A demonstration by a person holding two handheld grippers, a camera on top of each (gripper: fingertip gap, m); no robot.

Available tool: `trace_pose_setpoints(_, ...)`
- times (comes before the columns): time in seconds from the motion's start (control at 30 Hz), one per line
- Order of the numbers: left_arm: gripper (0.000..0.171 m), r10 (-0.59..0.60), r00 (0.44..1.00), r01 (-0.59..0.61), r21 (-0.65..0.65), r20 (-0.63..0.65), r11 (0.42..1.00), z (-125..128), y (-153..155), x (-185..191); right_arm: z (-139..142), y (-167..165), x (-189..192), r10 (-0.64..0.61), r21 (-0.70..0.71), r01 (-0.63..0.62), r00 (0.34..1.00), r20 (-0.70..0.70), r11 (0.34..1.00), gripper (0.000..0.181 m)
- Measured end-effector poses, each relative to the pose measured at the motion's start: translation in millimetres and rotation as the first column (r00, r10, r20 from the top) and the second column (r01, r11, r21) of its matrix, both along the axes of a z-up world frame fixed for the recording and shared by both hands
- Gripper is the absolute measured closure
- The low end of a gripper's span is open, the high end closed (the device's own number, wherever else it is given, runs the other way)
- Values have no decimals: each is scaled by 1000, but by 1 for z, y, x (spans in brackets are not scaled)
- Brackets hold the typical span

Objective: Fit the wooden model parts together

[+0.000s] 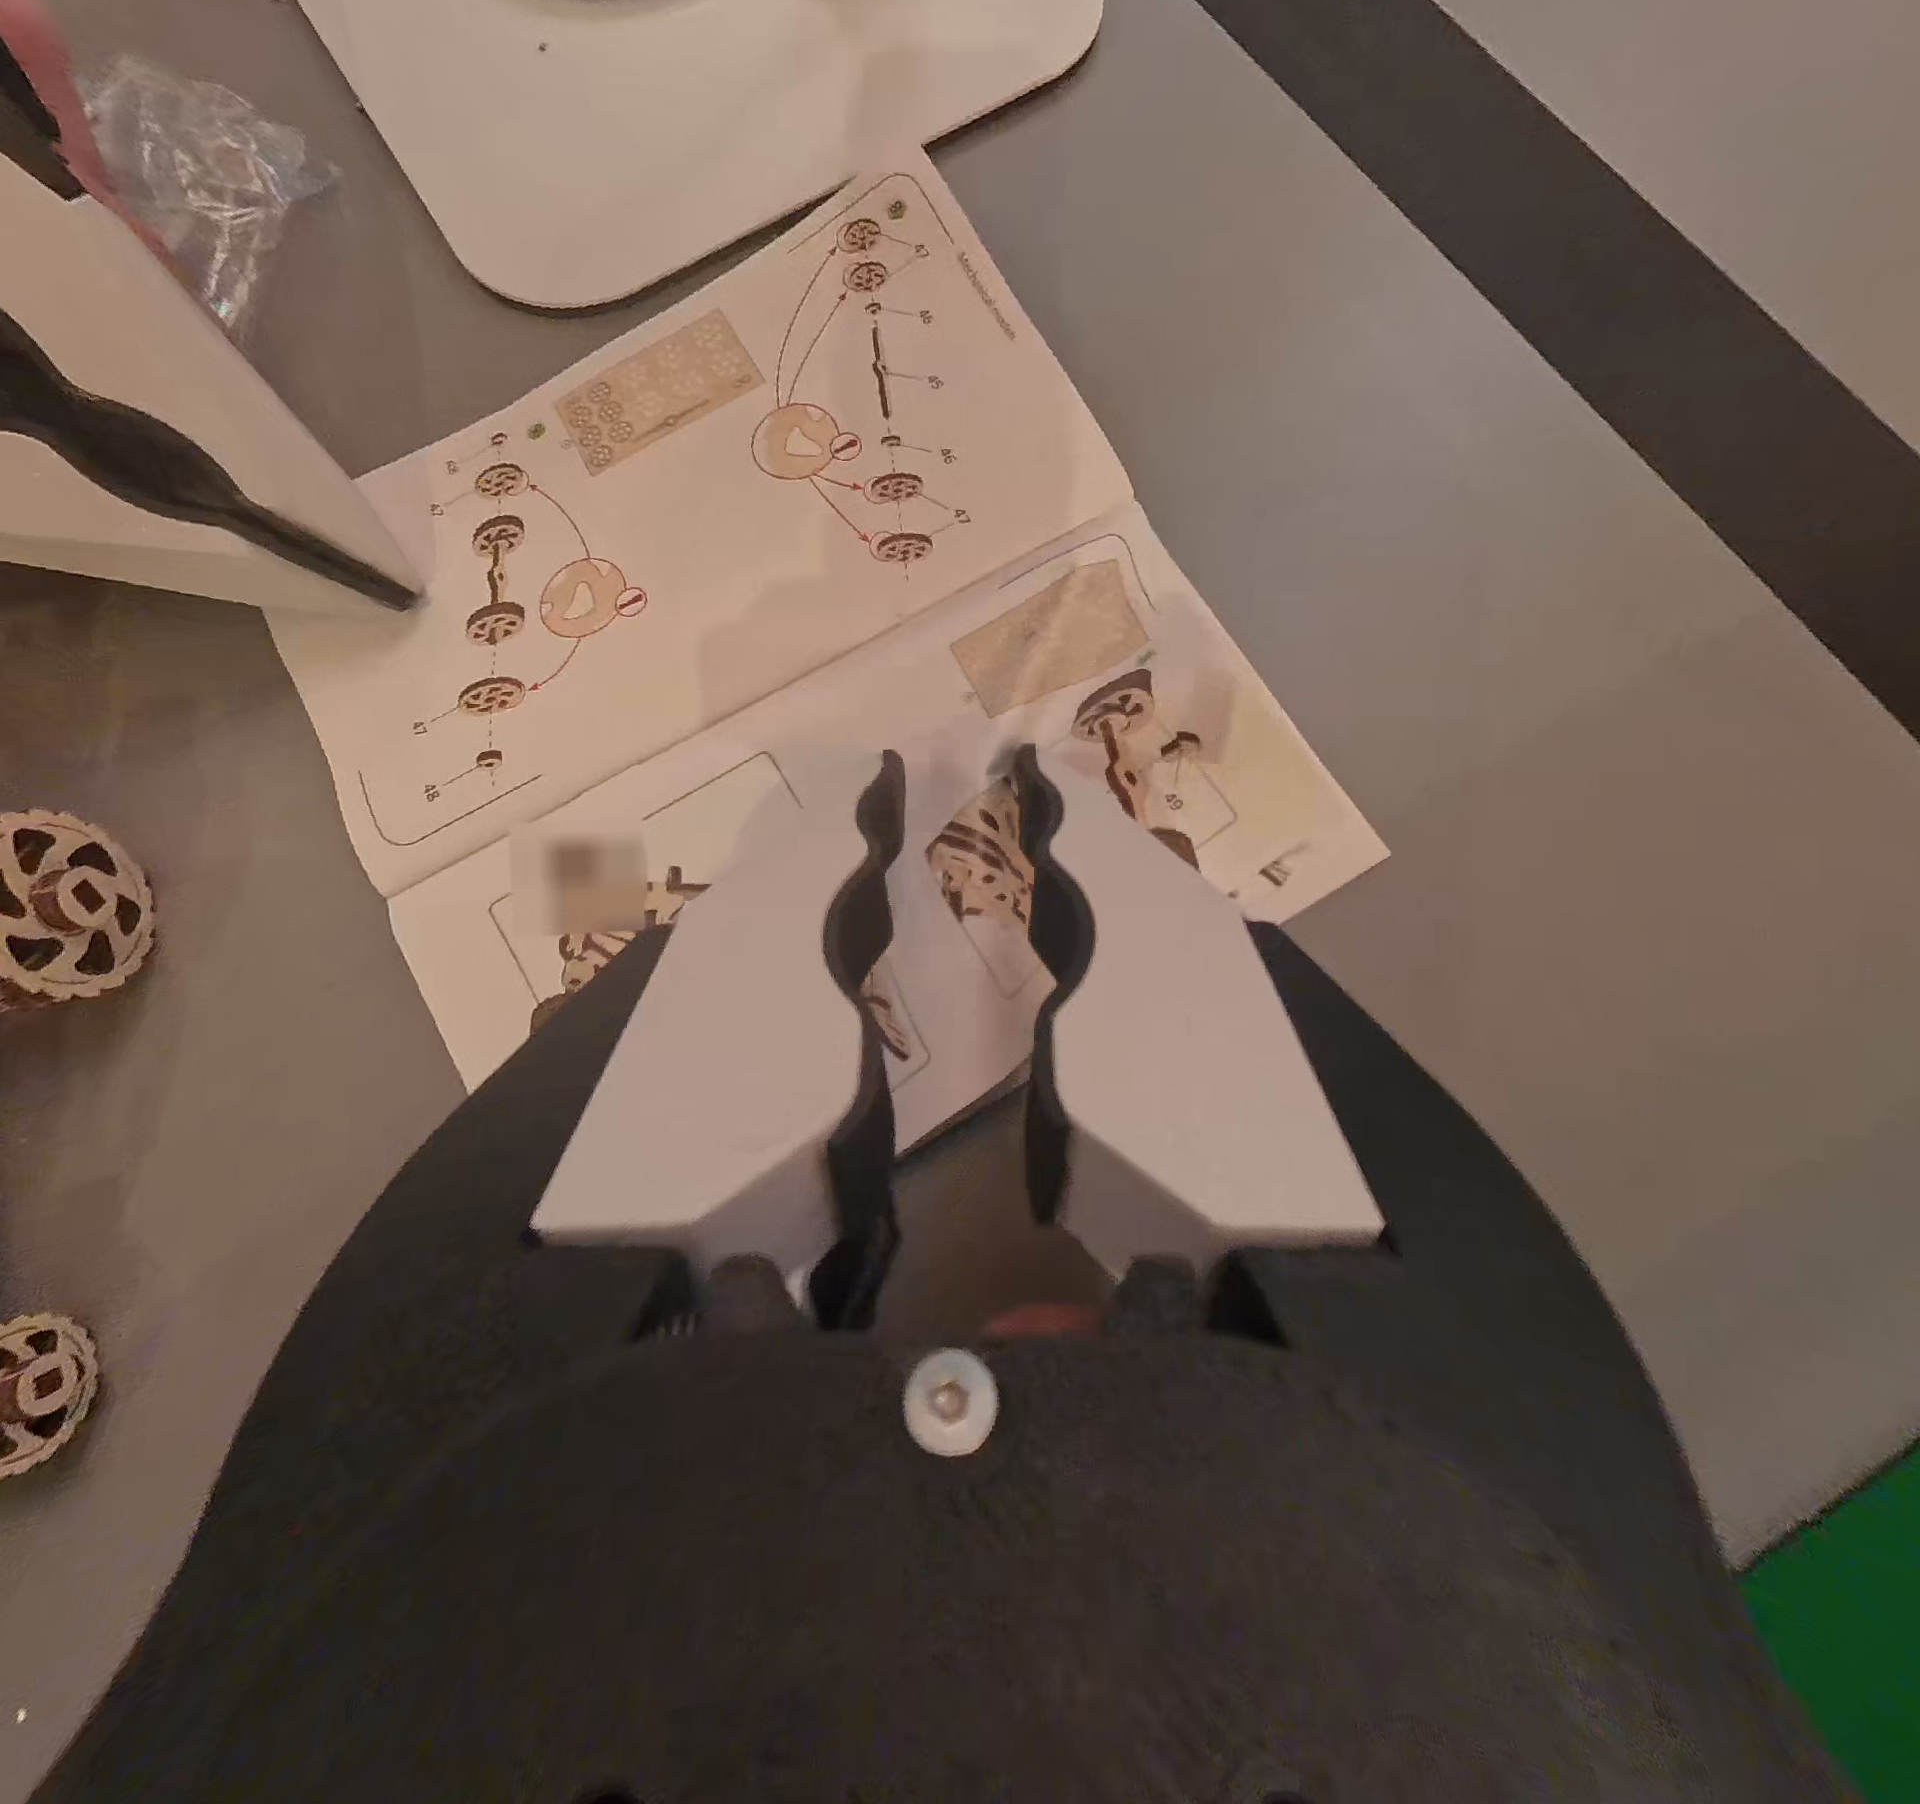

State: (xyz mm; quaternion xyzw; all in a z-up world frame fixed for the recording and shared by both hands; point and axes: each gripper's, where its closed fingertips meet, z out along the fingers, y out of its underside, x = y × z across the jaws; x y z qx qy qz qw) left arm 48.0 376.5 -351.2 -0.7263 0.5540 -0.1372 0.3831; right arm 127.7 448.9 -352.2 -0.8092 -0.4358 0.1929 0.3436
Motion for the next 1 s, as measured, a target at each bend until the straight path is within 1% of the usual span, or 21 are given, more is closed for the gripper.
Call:
trace_pose_setpoints(0.1,171,1,1000,-1,12,-4,1000,0,0,0,0,-2,-2,6,-3,-6,1000,-1,1000,165)
trace_pose_setpoints(0.17,171,1,1000,-1,14,-5,1000,0,0,0,0,-2,-1,6,3,-6,1000,2,1000,173)
trace_pose_setpoints(0.33,171,1,1000,-1,23,-8,1000,0,0,0,2,-7,3,-12,11,12,1000,0,1000,175)
trace_pose_setpoints(0.5,171,0,1000,0,10,-3,1000,0,1,0,13,-13,5,-18,14,19,996,-85,1000,177)
trace_pose_setpoints(0.57,171,0,1000,0,2,0,1000,0,1,0,16,-13,7,-38,-18,36,992,-117,999,174)
trace_pose_setpoints(0.7,171,-3,1000,3,1,0,1000,0,1,1,18,-13,10,-55,-27,52,991,-122,998,166)
trace_pose_setpoints(0.73,171,-3,1000,3,-1,2,1000,0,1,1,18,-14,11,-65,-34,61,991,-120,998,160)
trace_pose_setpoints(0.77,171,-3,1000,3,1,1,1000,0,1,1,19,-15,13,-81,-45,76,990,-113,996,146)
trace_pose_setpoints(0.8,171,-2,1000,2,3,0,1000,0,1,1,22,-18,16,-91,-54,85,990,-110,995,137)
trace_pose_setpoints(0.83,170,9,1000,-9,13,0,1000,1,3,0,29,-24,17,-82,-49,77,989,-122,996,136)
trace_pose_setpoints(0.9,148,52,999,-52,31,14,998,5,9,-4,43,-42,20,-61,-36,56,989,-138,998,131)
trace_pose_setpoints(0.93,141,59,998,-60,21,28,998,7,10,-6,49,-53,23,-46,-24,43,991,-128,999,134)
trace_pose_setpoints(1.0,131,63,996,-62,-7,63,998,13,9,-9,58,-74,35,-52,-10,52,994,-100,999,135)
